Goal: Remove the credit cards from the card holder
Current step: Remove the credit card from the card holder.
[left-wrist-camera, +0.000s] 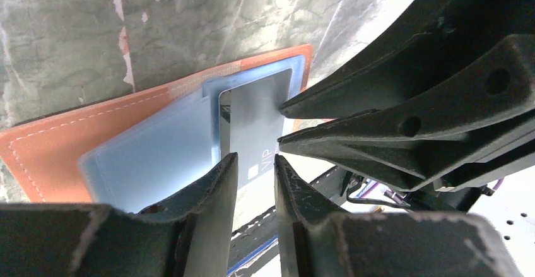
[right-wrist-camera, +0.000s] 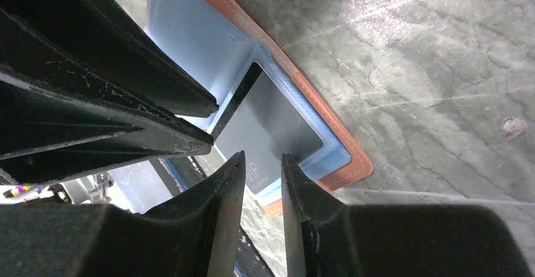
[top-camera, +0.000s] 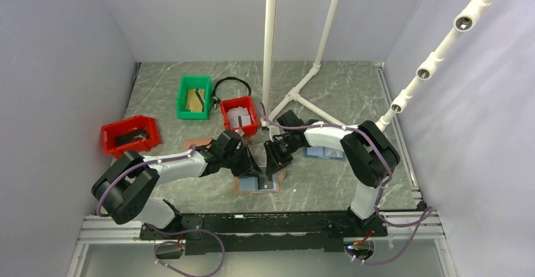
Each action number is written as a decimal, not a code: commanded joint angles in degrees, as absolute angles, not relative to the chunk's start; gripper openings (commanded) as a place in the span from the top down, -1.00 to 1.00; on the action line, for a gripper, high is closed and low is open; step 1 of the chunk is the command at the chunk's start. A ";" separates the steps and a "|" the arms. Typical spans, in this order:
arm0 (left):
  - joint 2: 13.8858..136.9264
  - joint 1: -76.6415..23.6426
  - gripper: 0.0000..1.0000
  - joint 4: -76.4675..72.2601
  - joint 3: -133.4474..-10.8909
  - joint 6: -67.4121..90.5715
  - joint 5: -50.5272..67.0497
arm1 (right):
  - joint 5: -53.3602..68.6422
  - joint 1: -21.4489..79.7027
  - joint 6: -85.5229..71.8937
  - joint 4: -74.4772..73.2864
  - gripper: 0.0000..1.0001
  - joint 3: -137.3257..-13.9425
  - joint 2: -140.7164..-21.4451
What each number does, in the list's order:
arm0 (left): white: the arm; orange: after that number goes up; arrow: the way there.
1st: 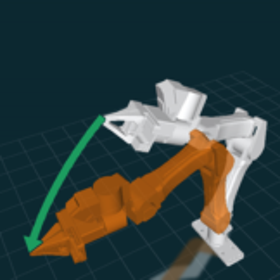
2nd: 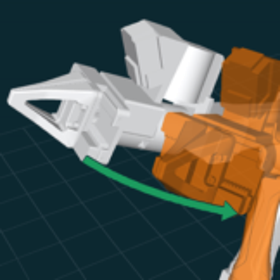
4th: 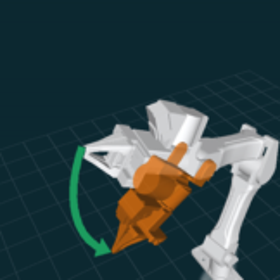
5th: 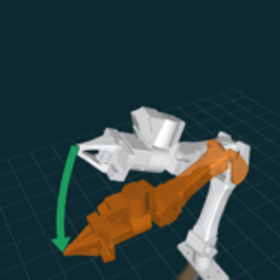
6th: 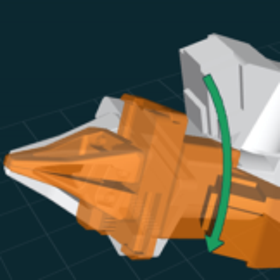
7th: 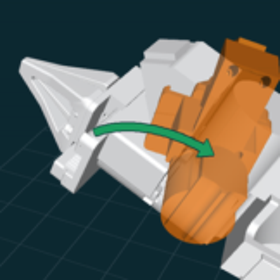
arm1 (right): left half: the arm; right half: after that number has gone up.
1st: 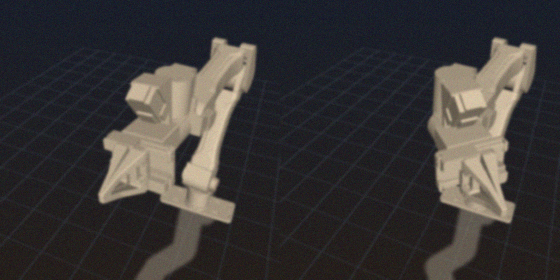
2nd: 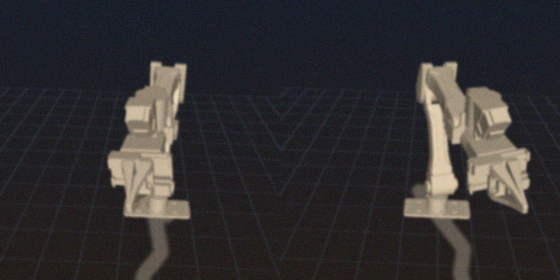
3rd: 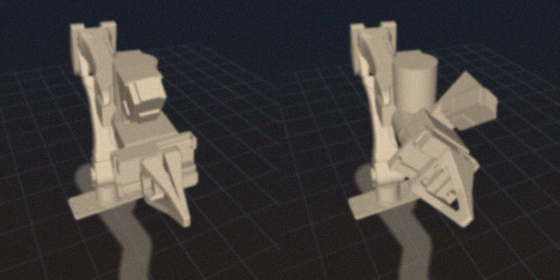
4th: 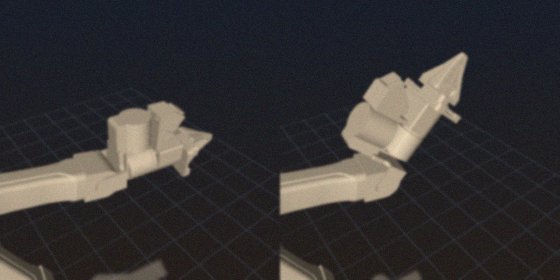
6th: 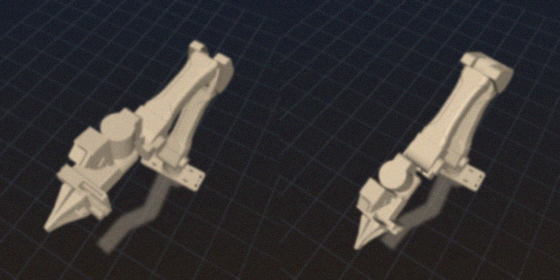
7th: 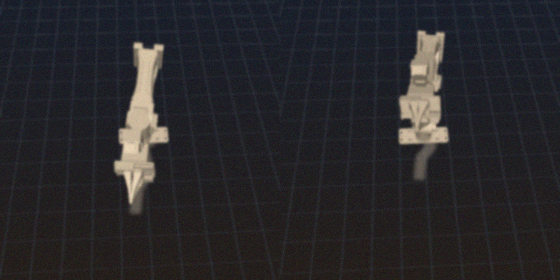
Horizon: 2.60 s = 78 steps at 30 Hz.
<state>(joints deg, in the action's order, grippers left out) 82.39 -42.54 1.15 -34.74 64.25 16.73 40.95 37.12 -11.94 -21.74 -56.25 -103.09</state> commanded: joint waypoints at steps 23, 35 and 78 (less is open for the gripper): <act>84.85 -42.43 0.33 -0.71 -33.07 64.82 19.74 | 31.23 38.76 -9.16 -26.11 0.32 -57.87 -102.96; 85.16 -42.45 0.33 -1.93 -31.93 65.52 19.95 | 29.51 38.98 -8.19 -26.67 0.28 -57.43 -100.52; 81.35 -41.54 0.10 -5.24 -24.00 85.92 17.66 | 44.59 38.98 -14.00 -22.68 0.66 -56.77 -108.27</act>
<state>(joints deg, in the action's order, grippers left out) 79.48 -41.98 -7.94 -22.44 84.33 21.37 48.05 37.34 -15.99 -19.57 -57.14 -108.75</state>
